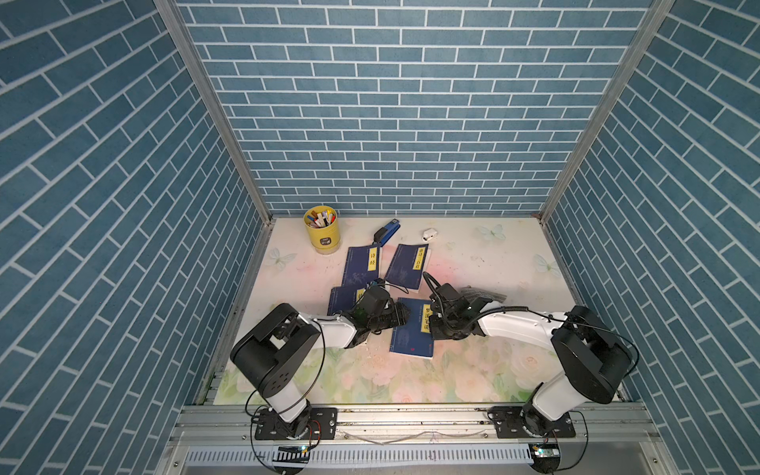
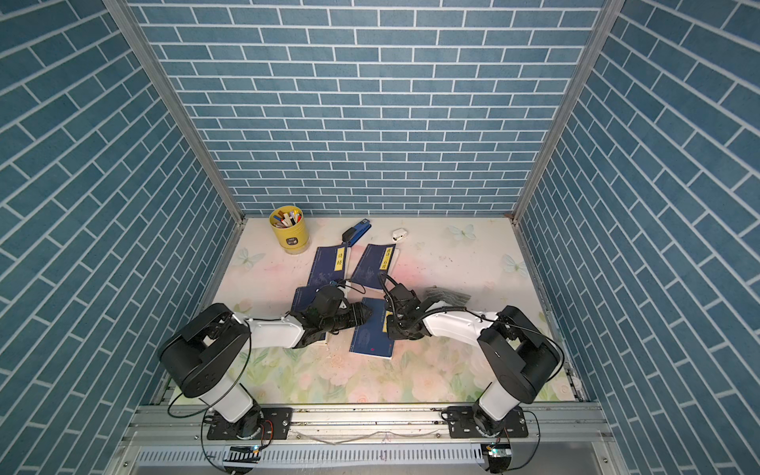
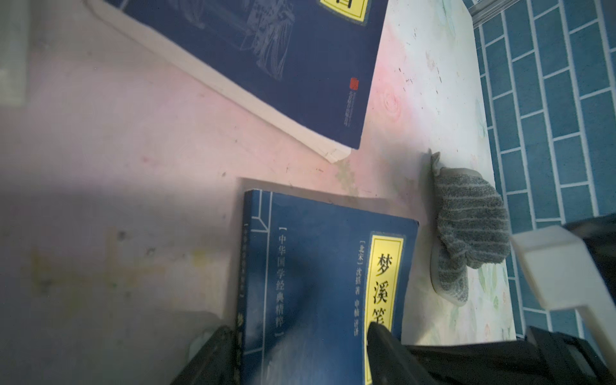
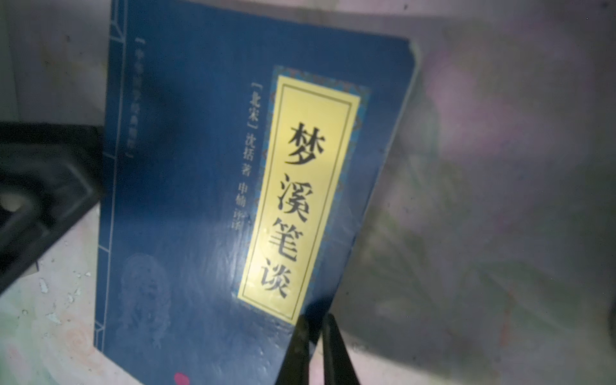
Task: Wipe the cover of the book
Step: Pick up the book from the center of the board.
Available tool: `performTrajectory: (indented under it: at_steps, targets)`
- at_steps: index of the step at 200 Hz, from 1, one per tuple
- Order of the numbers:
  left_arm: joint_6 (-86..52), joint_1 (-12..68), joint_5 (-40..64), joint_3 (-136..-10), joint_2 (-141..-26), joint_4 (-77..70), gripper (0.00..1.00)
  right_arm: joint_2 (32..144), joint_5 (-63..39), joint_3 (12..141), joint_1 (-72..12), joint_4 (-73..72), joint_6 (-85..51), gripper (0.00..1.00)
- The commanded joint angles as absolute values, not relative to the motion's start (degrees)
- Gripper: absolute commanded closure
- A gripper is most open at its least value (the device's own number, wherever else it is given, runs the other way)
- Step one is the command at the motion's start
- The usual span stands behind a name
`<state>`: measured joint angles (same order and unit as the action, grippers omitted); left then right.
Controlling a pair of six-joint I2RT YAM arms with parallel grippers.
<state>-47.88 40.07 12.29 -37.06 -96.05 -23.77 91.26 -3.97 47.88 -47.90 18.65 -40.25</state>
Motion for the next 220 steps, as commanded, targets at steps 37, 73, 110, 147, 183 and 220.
performTrajectory:
  at_steps: [37, 73, 110, 147, 183, 220]
  targets:
    - [-41.86, 40.18, 13.73, -41.28, -96.36, -16.55, 0.25, 92.16, -2.99, 46.60, -49.48, 21.58, -44.41, 0.91]
    - [-38.11, 40.03, 8.15, -39.90, -91.19, -8.77, 0.23, 92.03, -2.64, 46.93, -49.57, 21.18, -45.04, 0.85]
    - [-36.84, 40.27, 12.75, -39.35, -92.01, -6.28, 0.26, 93.67, -2.29, 47.29, -49.45, 20.97, -45.72, 0.84]
    - [-38.05, 40.65, 14.86, -37.34, -91.43, -7.13, 0.29, 94.32, -2.46, 46.19, -49.52, 19.11, -47.52, 0.85]
    - [-39.13, 40.61, 23.30, -36.42, -94.21, -14.28, 0.31, 95.90, -2.54, 45.67, -49.53, 18.11, -48.32, 0.86]
    - [-43.69, 39.52, 32.85, -34.59, -94.78, -27.54, 0.38, 96.74, -3.69, 43.93, -49.64, 15.19, -49.71, 0.87]
